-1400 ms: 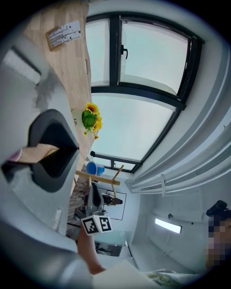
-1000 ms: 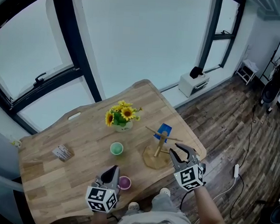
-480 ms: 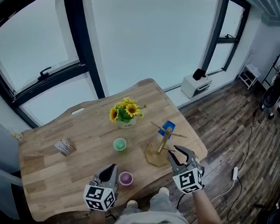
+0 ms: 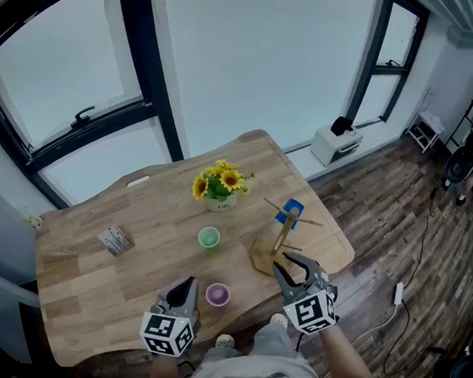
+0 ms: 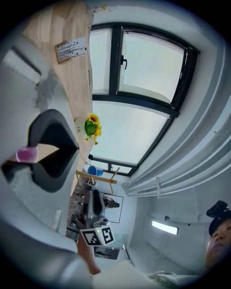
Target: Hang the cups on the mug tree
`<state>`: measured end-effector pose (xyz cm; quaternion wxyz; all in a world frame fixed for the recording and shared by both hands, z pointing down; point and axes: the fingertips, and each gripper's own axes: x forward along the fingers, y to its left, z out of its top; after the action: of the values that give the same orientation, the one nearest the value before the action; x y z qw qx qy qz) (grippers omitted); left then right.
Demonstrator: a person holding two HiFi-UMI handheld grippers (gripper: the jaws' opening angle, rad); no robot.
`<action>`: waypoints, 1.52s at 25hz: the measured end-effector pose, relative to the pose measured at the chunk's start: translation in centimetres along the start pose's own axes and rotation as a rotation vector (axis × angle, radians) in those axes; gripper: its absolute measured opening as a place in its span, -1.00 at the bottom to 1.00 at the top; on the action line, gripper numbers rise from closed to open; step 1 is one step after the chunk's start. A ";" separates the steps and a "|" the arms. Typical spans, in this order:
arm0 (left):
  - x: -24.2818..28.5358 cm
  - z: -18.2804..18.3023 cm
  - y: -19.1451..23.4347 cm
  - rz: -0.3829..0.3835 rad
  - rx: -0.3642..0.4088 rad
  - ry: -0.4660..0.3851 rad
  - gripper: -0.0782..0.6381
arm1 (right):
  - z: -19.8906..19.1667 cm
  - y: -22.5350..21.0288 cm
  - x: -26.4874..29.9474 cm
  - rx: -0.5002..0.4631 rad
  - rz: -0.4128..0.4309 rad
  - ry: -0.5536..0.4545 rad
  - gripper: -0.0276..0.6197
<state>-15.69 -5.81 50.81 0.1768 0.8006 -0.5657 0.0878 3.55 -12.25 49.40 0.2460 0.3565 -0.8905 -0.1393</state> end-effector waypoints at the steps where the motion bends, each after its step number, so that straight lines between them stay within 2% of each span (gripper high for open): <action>1: -0.3 -0.2 0.1 0.002 -0.002 0.001 -0.78 | 0.0 0.6 0.1 0.001 0.012 0.001 -0.57; 5: -1.4 -1.2 0.5 0.012 -0.005 0.017 -0.78 | 0.1 3.2 0.9 0.021 0.065 0.001 -0.57; 10: -2.8 -2.2 1.0 0.022 -0.011 0.038 -0.78 | 0.2 6.8 2.0 0.109 0.158 0.010 -0.57; 13: -3.3 -2.5 1.4 0.019 -0.008 0.046 -0.78 | -0.4 8.9 2.9 0.189 0.203 0.049 -0.56; 20: -4.0 -3.7 2.0 -0.011 0.004 0.077 -0.78 | -3.0 13.6 4.9 0.484 0.293 0.179 -0.44; 25: -4.2 -4.8 2.3 -0.038 0.007 0.103 -0.78 | -4.9 16.5 5.6 0.757 0.330 0.249 -0.38; 31: -4.6 -6.4 2.9 -0.068 0.009 0.136 -0.78 | -7.4 19.0 6.4 0.948 0.306 0.338 -0.38; 36: -4.9 -7.2 3.6 -0.082 0.003 0.153 -0.78 | -8.5 19.8 7.2 1.234 0.288 0.343 -0.39; 38: -5.0 -7.6 3.8 -0.086 -0.002 0.160 -0.78 | -8.7 19.9 7.5 1.311 0.276 0.339 -0.44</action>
<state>-20.47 0.36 56.85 0.2257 0.8146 -0.5148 0.1434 -7.74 -4.08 67.68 0.1310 0.3321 -0.7774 0.5178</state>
